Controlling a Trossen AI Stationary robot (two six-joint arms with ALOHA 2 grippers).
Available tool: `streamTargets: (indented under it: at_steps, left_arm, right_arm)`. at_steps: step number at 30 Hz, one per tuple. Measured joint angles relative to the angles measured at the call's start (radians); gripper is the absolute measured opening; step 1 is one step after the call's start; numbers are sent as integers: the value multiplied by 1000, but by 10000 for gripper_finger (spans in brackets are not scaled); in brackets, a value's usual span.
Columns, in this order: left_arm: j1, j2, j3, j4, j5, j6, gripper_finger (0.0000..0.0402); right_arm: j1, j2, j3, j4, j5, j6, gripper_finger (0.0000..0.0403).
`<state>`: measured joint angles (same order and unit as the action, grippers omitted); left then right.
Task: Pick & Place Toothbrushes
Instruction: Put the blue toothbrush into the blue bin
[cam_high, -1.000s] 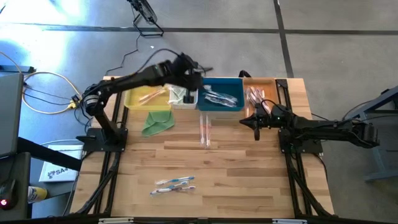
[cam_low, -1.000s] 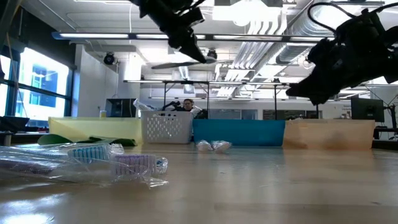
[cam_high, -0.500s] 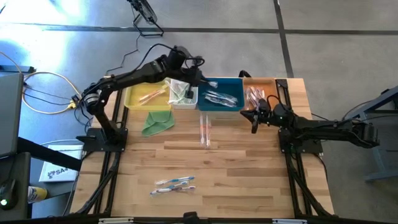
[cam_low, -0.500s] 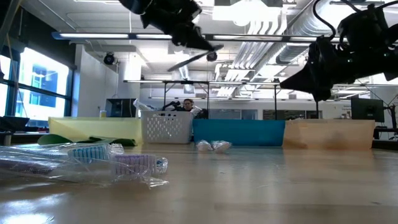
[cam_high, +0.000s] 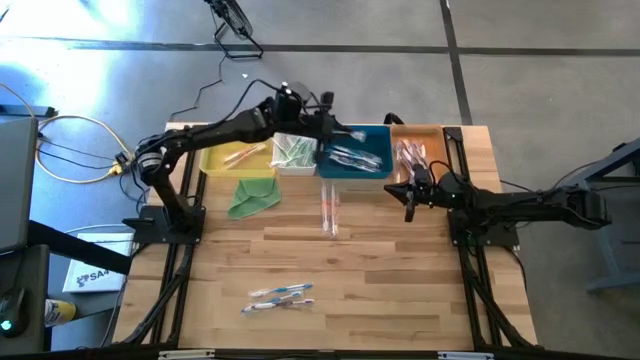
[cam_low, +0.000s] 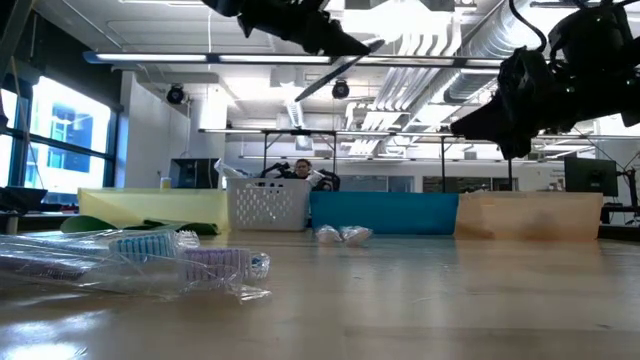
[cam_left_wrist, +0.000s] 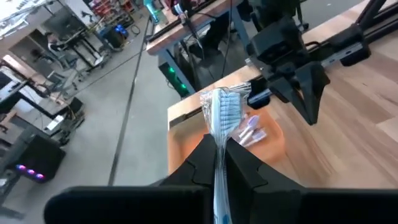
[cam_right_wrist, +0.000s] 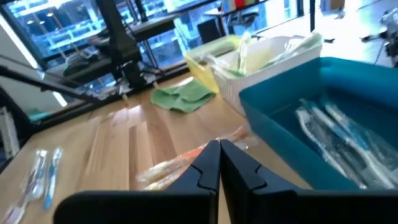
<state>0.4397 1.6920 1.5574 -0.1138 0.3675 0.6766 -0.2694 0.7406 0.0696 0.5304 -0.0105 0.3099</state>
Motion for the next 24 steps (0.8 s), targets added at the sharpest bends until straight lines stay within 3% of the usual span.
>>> streamTargets:
  at_steps: [9, 15, 24]
  left_arm:
    - [-28, 92, 0, 160, -2, 48, 4]
    - [35, 180, 0, 242, 91, -98, 5]
    - [11, 291, 0, 276, 53, -149, 5]
  right_arm:
    - [87, 0, 0, 50, 142, -16, 4]
    - [124, 2, 0, 50, 151, -16, 4]
    - [139, 5, 0, 49, 151, -22, 4]
